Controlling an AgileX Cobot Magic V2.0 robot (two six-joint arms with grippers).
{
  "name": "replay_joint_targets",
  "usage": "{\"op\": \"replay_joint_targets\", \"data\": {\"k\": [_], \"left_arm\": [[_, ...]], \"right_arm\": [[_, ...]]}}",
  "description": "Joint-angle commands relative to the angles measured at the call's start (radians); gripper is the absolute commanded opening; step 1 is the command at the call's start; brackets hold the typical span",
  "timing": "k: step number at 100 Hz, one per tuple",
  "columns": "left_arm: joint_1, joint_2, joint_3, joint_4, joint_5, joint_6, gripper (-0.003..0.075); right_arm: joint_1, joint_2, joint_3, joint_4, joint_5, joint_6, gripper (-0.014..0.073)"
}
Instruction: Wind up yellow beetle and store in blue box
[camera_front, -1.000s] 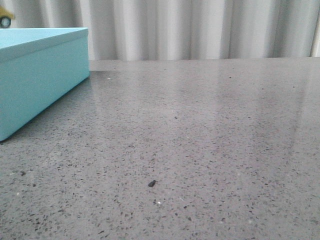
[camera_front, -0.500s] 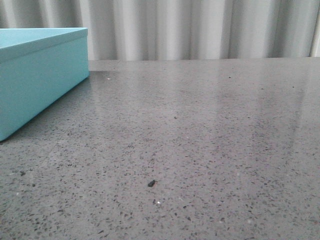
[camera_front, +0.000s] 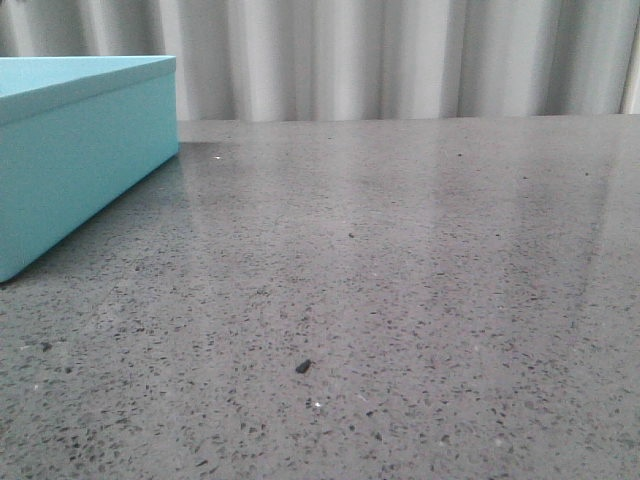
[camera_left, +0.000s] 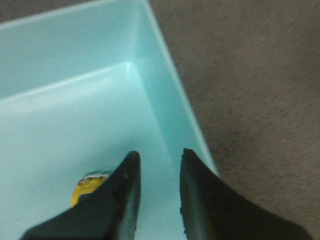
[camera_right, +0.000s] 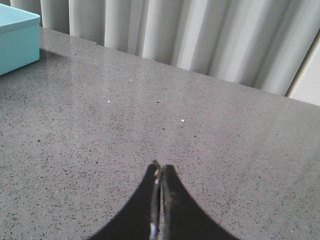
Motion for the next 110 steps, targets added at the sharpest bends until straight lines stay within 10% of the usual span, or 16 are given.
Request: {"op": "replay_joint_targets", "data": {"k": [1,42,76,110], "left_arm": [[-0.006,-0.126,-0.034,-0.099,-0.03,-0.015,0.0069],[-0.06,-0.599,0.065,0.012,-0.219,-0.015,0.0041],[-0.163,-0.961,0.641,0.104,-0.277,-0.048,0.0041],[-0.163,-1.37,1.242,-0.039,-0.871,-0.061,0.0038]], "right_arm": [[0.0,0.012,-0.025,-0.003,-0.074,-0.008,-0.0053],[0.0,-0.076,-0.025,-0.003,-0.11,-0.008,-0.0054],[0.0,-0.159,-0.025,-0.003,-0.161,-0.008,-0.0054],[0.0,-0.161,0.029,-0.003,-0.164,-0.034,-0.0054]]}}
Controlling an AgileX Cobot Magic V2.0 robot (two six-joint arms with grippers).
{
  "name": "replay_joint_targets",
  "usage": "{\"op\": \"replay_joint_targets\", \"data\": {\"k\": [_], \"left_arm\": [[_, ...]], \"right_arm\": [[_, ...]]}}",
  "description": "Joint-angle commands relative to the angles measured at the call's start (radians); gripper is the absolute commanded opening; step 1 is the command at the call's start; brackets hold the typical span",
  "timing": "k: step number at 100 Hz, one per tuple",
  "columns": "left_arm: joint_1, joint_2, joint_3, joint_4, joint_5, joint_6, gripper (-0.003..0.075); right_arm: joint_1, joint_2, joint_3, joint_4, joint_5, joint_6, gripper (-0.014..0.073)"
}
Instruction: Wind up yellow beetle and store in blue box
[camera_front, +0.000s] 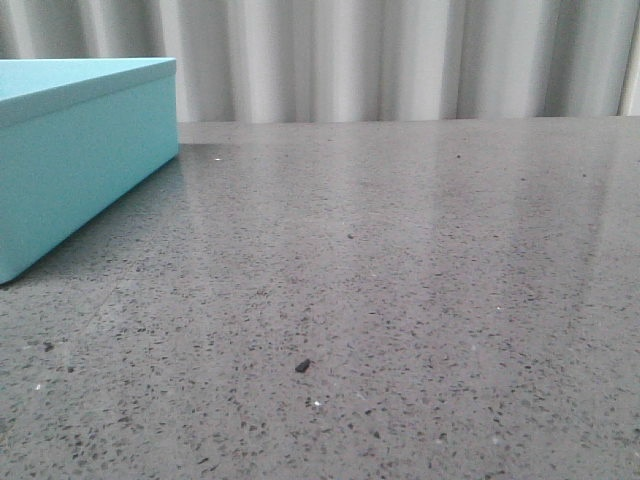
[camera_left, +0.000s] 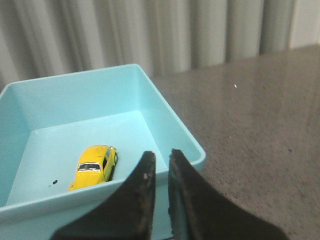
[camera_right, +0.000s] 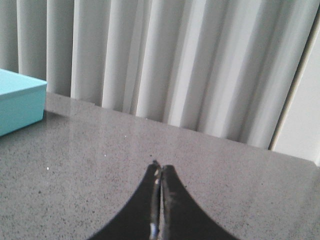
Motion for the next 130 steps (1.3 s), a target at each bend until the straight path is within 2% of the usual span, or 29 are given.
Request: {"op": "replay_joint_targets", "data": {"k": [1,7,18,102,116,130], "left_arm": [[-0.007,-0.05,0.087,-0.09,-0.25,-0.013,0.0038],[-0.007,-0.091,0.146,-0.121,-0.304,-0.013,0.0038],[-0.007,-0.133,0.188,-0.14,-0.3,-0.013,0.0038],[-0.007,-0.136,0.195,-0.14,-0.286,-0.013,0.0038],[-0.007,-0.138,0.249,-0.14,-0.357,-0.013,0.0038],[0.01,-0.156,0.309,-0.042,-0.372,-0.013,0.0038]], "right_arm": [[0.0,0.013,0.004,-0.003,-0.093,-0.028,-0.0054],[0.0,0.013,0.019,-0.003,-0.095,-0.033,-0.0054],[0.0,0.013,0.025,-0.001,-0.098,-0.033,-0.0054],[0.0,0.013,0.028,-0.001,-0.111,-0.033,-0.0054],[0.0,0.013,0.037,-0.001,-0.086,-0.033,-0.0054],[-0.002,0.013,0.081,-0.001,-0.09,-0.033,-0.0054]]}}
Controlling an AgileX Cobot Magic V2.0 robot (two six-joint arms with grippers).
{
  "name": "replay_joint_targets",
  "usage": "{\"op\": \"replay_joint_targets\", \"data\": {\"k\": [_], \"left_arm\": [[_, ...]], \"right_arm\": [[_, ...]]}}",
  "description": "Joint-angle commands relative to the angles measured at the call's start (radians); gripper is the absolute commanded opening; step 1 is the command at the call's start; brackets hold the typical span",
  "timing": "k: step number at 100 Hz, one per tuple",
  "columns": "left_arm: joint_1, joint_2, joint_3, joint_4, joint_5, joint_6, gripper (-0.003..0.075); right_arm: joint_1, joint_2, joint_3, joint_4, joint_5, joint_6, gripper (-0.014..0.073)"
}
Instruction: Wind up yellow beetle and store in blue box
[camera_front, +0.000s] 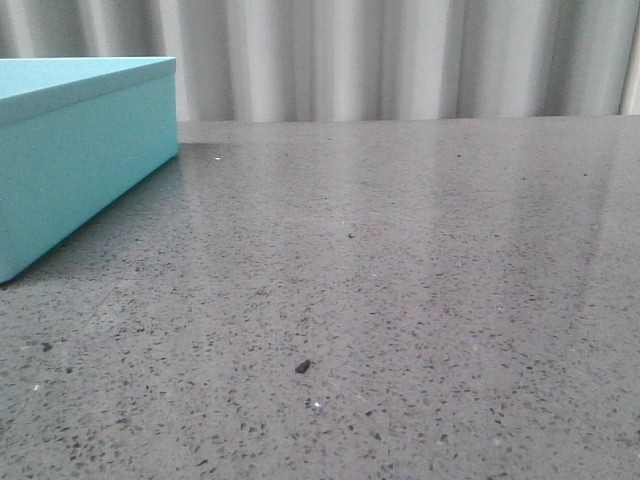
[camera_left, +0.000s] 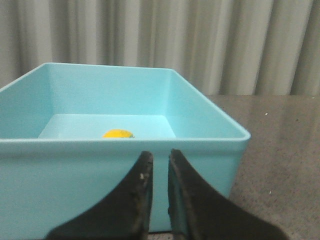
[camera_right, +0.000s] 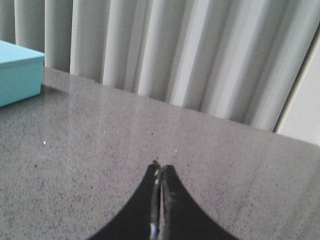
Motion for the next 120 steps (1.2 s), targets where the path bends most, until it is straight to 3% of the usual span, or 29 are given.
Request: {"op": "replay_joint_targets", "data": {"k": [1,25,55,78,120], "left_arm": [[0.009,-0.004,0.006,0.061,-0.082,-0.009,0.0038],[0.013,-0.048,0.083,0.162,-0.071,-0.009,0.0038],[0.015,-0.048,0.083,0.167,-0.087,-0.009,0.0038],[0.015,-0.048,0.083,0.171,-0.087,-0.009,0.0038],[0.015,-0.048,0.083,0.171,-0.083,-0.009,0.0038]], "right_arm": [[-0.002,0.013,0.004,-0.003,-0.07,-0.013,-0.0054],[-0.003,0.013,0.144,-0.003,-0.257,-0.013,-0.0054],[-0.08,0.013,0.345,-0.003,-0.308,-0.013,-0.0054],[-0.147,0.013,0.475,0.004,-0.33,-0.013,-0.0054],[-0.154,0.013,0.473,0.004,-0.216,-0.013,-0.0054]]}}
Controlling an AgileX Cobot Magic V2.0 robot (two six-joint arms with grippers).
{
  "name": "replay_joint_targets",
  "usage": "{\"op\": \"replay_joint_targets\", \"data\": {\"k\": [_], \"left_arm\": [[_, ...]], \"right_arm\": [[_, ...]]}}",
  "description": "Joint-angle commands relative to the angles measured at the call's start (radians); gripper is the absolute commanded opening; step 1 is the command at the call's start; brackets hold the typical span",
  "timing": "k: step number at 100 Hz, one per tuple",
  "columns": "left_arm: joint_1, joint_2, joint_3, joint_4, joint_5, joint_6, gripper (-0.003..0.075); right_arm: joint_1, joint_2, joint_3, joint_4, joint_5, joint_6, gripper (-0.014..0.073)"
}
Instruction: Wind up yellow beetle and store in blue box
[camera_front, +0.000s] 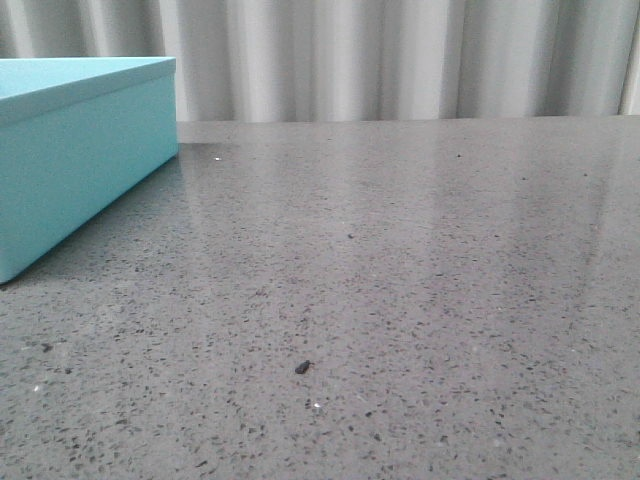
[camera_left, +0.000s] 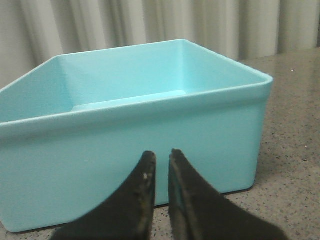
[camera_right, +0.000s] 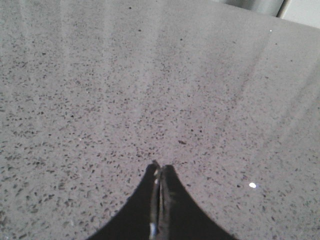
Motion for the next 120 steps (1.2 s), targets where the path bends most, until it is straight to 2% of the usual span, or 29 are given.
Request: {"op": "replay_joint_targets", "data": {"k": [1,35,50,120], "left_arm": [[0.005,-0.031,0.026,-0.003,-0.076,-0.009,0.0038],[0.005,-0.031,0.026,-0.003,-0.076,-0.009,0.0038],[0.005,-0.031,0.026,-0.003,-0.076,-0.009,0.0038],[0.005,-0.031,0.028,-0.003,-0.071,-0.009,0.0038]], "right_arm": [[-0.007,0.013,0.025,0.001,-0.016,-0.005,-0.0054],[-0.007,0.009,0.025,0.001,-0.023,-0.005,-0.0054],[-0.007,-0.056,0.025,0.001,-0.023,-0.005,-0.0054],[-0.007,-0.054,0.025,0.001,-0.038,-0.005,-0.0054]]}}
